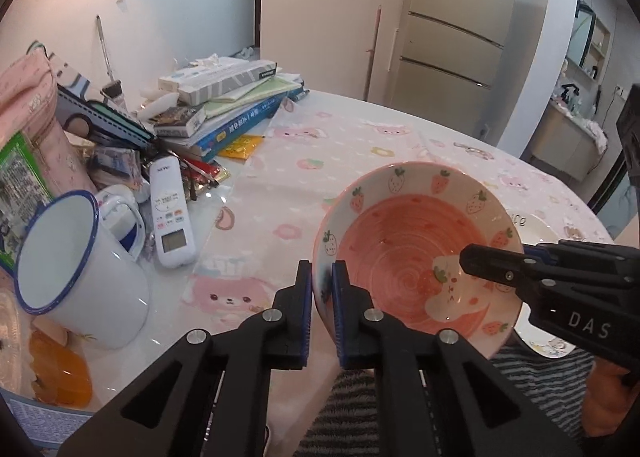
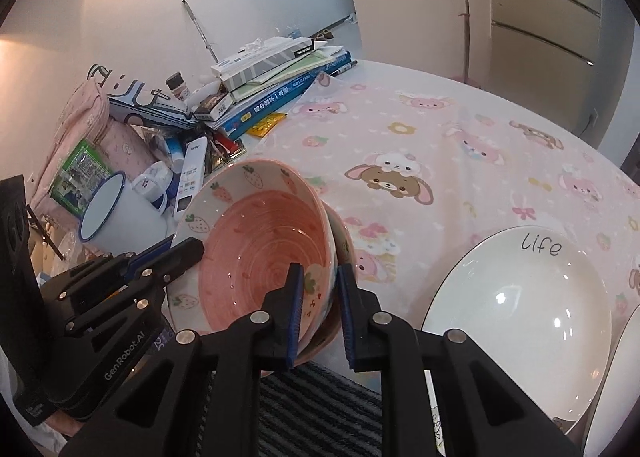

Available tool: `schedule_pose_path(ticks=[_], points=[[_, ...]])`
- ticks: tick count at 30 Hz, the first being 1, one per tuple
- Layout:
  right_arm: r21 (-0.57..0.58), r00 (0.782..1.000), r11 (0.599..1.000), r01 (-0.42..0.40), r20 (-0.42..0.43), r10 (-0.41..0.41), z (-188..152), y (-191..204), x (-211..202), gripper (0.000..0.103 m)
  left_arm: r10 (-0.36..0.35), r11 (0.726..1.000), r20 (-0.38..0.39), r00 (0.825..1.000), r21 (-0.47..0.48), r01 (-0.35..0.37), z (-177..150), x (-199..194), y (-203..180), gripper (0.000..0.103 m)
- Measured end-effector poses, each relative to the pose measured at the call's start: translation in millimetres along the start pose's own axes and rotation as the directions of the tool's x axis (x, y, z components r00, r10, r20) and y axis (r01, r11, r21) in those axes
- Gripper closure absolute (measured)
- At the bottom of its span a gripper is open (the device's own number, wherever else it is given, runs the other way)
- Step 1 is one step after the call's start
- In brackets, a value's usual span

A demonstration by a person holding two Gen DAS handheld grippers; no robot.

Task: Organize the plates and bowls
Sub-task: 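Lower the second pink bowl into the first pink bowl with both grippers, then open both grippers and release the stacked bowl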

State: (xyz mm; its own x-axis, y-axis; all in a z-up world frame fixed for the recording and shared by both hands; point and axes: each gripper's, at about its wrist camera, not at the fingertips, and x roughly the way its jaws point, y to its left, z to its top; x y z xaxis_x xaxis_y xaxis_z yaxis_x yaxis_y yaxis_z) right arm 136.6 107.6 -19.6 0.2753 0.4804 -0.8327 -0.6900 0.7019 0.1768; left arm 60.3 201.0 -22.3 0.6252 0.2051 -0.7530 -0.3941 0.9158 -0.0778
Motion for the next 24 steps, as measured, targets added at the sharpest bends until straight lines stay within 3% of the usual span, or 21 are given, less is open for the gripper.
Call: schedule_pose_path(ticks=[3,13,17,21,24], points=[[-0.036,0.994,0.995,0.090,0.060,-0.087,0.7,5.9,-9.8,0.085,-0.004,1.000,-0.007,1.000,0.005,0.004,-0.4,1.7,0.7,0.097],[0.018,0.999,0.999,0.043,0.020,-0.044,7.3,-14.2,-2.9,0.085,0.002,1.000,-0.001,1.000,0.004,-0.002,-0.5,2.2,-0.5,0.096],[-0.004,0.994,0.997,0.073,0.084,-0.072,9.5,-11.4,-23.3,0.085,-0.057,0.998,0.071,0.996,-0.003,0.058,0.3,-9.9,3.2,0.091],[-0.018,0.980,0.995,0.098,0.177,-0.094,12.7,-8.4,-57.6,0.084,-0.074,0.997,0.158,0.985,0.016,0.073,6.5,-32.9,-0.8,0.091],[-0.001,0.970,0.998,0.070,0.232,-0.068,15.2,-11.4,-86.0,0.084,-0.067,0.997,0.214,0.975,0.053,0.056,13.6,-52.7,-13.4,0.085]])
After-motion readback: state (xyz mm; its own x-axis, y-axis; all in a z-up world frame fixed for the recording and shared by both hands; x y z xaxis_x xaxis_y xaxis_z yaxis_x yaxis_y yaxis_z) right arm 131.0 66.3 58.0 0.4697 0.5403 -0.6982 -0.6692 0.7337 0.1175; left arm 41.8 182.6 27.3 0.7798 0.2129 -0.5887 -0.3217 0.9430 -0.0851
